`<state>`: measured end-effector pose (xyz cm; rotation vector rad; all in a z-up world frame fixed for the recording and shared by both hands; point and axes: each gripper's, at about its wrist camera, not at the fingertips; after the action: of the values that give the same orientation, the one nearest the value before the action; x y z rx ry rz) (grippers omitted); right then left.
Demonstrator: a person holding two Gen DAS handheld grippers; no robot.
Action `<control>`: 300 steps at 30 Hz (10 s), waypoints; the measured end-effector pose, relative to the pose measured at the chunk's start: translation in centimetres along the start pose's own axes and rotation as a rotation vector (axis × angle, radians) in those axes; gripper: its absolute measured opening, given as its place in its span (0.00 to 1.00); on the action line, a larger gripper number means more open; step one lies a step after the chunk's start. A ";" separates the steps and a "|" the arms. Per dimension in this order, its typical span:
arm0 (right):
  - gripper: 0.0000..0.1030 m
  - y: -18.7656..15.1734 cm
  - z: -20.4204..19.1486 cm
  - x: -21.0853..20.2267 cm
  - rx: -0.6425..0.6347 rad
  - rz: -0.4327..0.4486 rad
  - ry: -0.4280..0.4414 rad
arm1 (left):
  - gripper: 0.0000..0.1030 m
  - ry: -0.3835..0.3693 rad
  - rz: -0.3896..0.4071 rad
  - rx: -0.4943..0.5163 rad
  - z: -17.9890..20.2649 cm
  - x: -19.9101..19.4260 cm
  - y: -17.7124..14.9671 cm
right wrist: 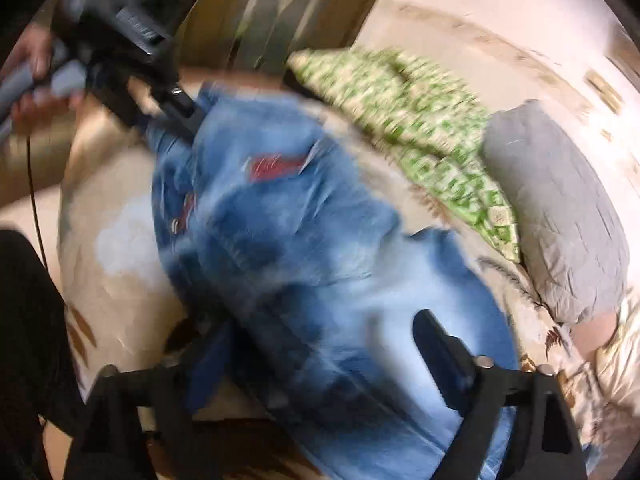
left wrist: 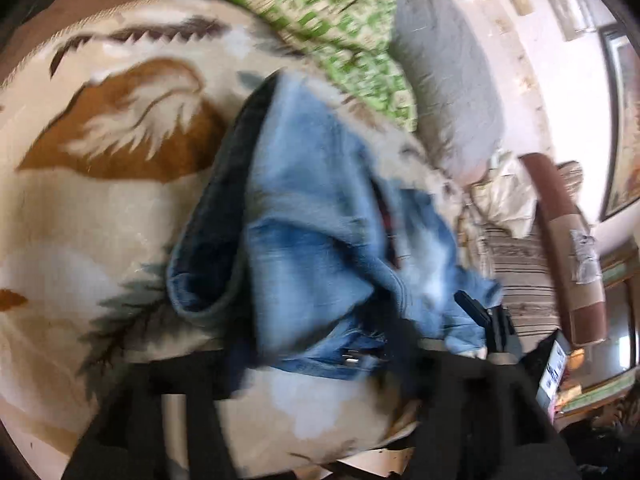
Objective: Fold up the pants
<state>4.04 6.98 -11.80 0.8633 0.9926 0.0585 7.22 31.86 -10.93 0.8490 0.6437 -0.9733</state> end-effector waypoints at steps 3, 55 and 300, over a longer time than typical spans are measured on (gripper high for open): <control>0.90 0.2 2.0 -1.9 0.079 0.036 0.024 | 1.00 0.126 0.092 0.002 1.3 -2.5 0.6; 0.18 -28.0 18.3 -19.6 1.326 0.402 -0.258 | 1.00 -0.083 -0.299 1.143 45.5 20.1 -1.6; 0.29 -13.2 29.5 0.8 0.632 -0.277 0.110 | 0.05 0.179 -0.254 0.428 22.4 17.0 -5.7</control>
<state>22.34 -19.65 -13.60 1.2947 1.2499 -0.4709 11.58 3.75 -14.44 1.2639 0.7198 -1.3013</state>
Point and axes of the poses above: each gripper's, at about its wrist camera, not at the fingertips, and x roughly the way its jaws point, z to its right, y to its top, and after that the axes turned 9 degrees about y, right-handed
